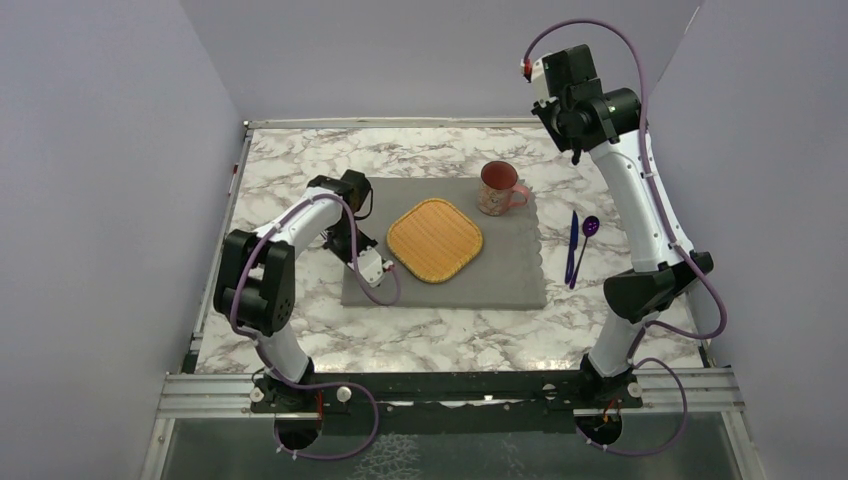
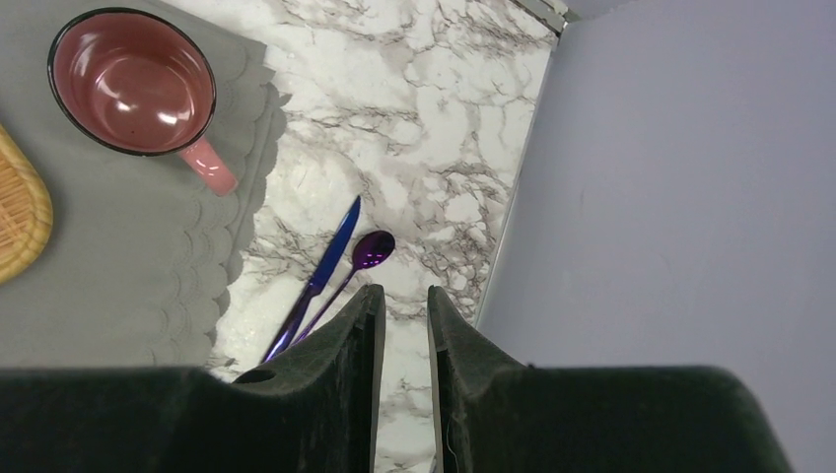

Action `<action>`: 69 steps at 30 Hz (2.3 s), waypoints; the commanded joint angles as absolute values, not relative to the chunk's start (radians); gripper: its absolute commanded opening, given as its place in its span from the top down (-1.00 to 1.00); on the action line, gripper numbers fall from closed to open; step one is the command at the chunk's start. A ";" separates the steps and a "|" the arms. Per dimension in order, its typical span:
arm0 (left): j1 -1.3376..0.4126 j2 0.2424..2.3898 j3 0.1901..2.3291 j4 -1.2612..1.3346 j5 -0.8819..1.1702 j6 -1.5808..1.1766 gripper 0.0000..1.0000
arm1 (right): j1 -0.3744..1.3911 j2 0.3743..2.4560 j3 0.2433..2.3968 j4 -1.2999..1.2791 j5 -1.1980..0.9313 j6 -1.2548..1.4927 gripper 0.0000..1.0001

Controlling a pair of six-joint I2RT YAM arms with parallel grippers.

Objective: Set the dinner table for one person

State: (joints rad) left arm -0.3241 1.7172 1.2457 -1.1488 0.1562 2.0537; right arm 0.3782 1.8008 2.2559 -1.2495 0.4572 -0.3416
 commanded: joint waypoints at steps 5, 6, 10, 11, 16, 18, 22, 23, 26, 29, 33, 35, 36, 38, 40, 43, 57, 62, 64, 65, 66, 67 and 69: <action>-0.267 1.790 1.289 -1.130 0.183 2.731 1.00 | 0.374 1.786 2.259 -1.218 0.511 -0.351 0.47; -0.262 1.802 1.299 -1.124 0.186 2.761 1.00 | 0.374 1.788 2.260 -1.217 0.515 -0.351 0.47; -0.261 1.853 1.351 -1.120 0.192 2.791 1.00 | 0.373 1.794 2.264 -1.213 0.521 -0.355 0.47; -0.261 1.867 1.363 -1.120 0.190 2.790 1.00 | 0.373 1.797 2.264 -1.212 0.522 -0.355 0.47; -0.263 1.913 1.404 -1.110 0.214 2.791 1.00 | 0.372 1.809 2.270 -1.206 0.522 -0.356 0.47; -0.267 1.920 1.405 -1.095 0.213 2.792 1.00 | 0.373 1.814 2.272 -1.204 0.518 -0.355 0.48; -0.270 1.916 1.389 -1.070 0.228 2.798 1.00 | 0.372 1.818 2.272 -1.203 0.513 -0.356 0.48; -0.270 1.910 1.379 -1.061 0.240 2.802 1.00 | 0.371 1.816 2.272 -1.203 0.512 -0.355 0.48; -0.278 1.892 1.345 -1.041 0.253 2.806 1.00 | 0.371 1.810 2.271 -1.203 0.511 -0.355 0.48; -0.292 1.887 1.332 -1.034 0.262 2.807 1.00 | 0.371 1.803 2.265 -1.204 0.514 -0.356 0.48; -0.315 1.883 1.345 -1.026 0.272 2.809 1.00 | 0.370 1.795 2.260 -1.203 0.516 -0.357 0.49; -0.322 1.890 1.359 -1.021 0.272 2.809 1.00 | 0.370 1.791 2.260 -1.204 0.514 -0.357 0.49; -0.323 1.894 1.364 -1.017 0.271 2.809 1.00 | 0.370 1.788 2.258 -1.204 0.515 -0.356 0.49; -0.325 1.900 1.365 -1.010 0.267 2.807 1.00 | 0.370 1.785 2.255 -1.204 0.514 -0.355 0.49; -0.327 1.903 1.357 -1.005 0.262 2.807 1.00 | 0.370 1.781 2.250 -1.204 0.513 -0.355 0.49; -0.327 1.901 1.337 -0.992 0.252 2.806 1.00 | 0.370 1.772 2.238 -1.203 0.515 -0.357 0.49; -0.329 1.846 1.295 -0.987 0.239 2.804 0.20 | 0.370 1.768 2.227 -1.189 0.501 -0.367 0.48; -0.330 1.800 1.285 -1.006 0.247 2.801 0.13 | 0.370 1.769 2.236 -1.188 0.492 -0.366 0.48; -0.330 1.783 1.295 -1.036 0.259 2.792 0.13 | 0.370 1.768 2.240 -1.186 0.490 -0.367 0.48; -0.330 1.774 1.304 -1.059 0.269 2.786 0.12 | 0.370 1.766 2.241 -1.184 0.488 -0.369 0.48; -0.331 1.763 1.314 -1.080 0.287 2.776 0.12 | 0.370 1.766 2.241 -1.183 0.487 -0.370 0.48; -0.332 1.751 1.325 -1.093 0.309 2.751 0.12 | 0.370 1.764 2.242 -1.183 0.485 -0.370 0.48; -0.348 1.736 1.365 -1.118 0.346 2.628 0.12 | 0.370 1.761 2.241 -1.182 0.480 -0.370 0.48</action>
